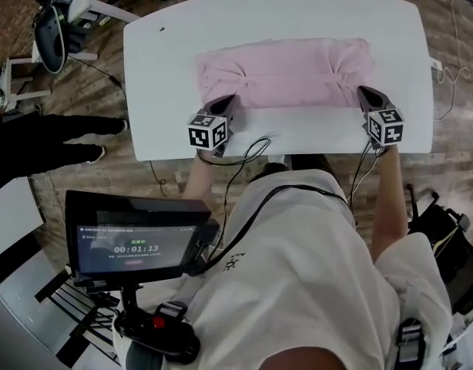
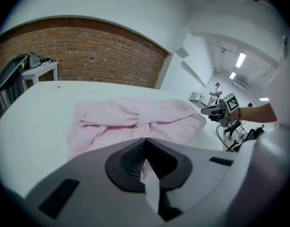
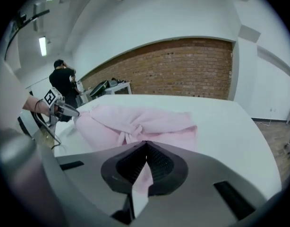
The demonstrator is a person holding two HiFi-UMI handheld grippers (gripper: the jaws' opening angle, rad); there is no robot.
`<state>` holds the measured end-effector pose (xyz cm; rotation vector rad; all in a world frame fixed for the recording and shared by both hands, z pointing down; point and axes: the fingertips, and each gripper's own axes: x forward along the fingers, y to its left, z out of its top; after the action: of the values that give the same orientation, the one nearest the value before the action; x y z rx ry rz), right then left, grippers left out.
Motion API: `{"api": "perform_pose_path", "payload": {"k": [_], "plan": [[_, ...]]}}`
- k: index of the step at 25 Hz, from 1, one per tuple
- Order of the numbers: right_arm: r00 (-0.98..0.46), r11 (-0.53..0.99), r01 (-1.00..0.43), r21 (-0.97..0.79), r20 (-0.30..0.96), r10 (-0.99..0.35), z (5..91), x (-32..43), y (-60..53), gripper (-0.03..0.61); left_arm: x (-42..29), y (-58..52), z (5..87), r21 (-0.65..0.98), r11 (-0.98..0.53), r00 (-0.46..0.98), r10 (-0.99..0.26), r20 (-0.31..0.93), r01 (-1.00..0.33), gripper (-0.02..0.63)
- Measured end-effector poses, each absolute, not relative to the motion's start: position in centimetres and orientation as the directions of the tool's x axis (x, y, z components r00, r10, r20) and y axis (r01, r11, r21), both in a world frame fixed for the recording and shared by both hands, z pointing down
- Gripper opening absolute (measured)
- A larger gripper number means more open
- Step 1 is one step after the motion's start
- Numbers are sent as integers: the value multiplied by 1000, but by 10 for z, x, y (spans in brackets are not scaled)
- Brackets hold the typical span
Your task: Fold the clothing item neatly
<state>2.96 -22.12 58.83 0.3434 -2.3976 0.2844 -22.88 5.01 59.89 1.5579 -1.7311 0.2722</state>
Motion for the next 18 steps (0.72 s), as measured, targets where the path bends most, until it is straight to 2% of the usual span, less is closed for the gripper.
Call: {"api": "perform_pose_path", "payload": {"k": [5,13,18], "plan": [[-798,917,-379,-126,546,-255,535,24,-217,3,-225,56,557,276,177,25,-800,599,-945,1],[-819,908,-413,-63,462,-341,487,30,-182,2,-212,61,501,187,152,-38,-864,502,-971,2],[-843,906,-416,-75,404,-354,475,6,-167,2,-214,46,486,154,161,-78,-894,442,-975,0]]}}
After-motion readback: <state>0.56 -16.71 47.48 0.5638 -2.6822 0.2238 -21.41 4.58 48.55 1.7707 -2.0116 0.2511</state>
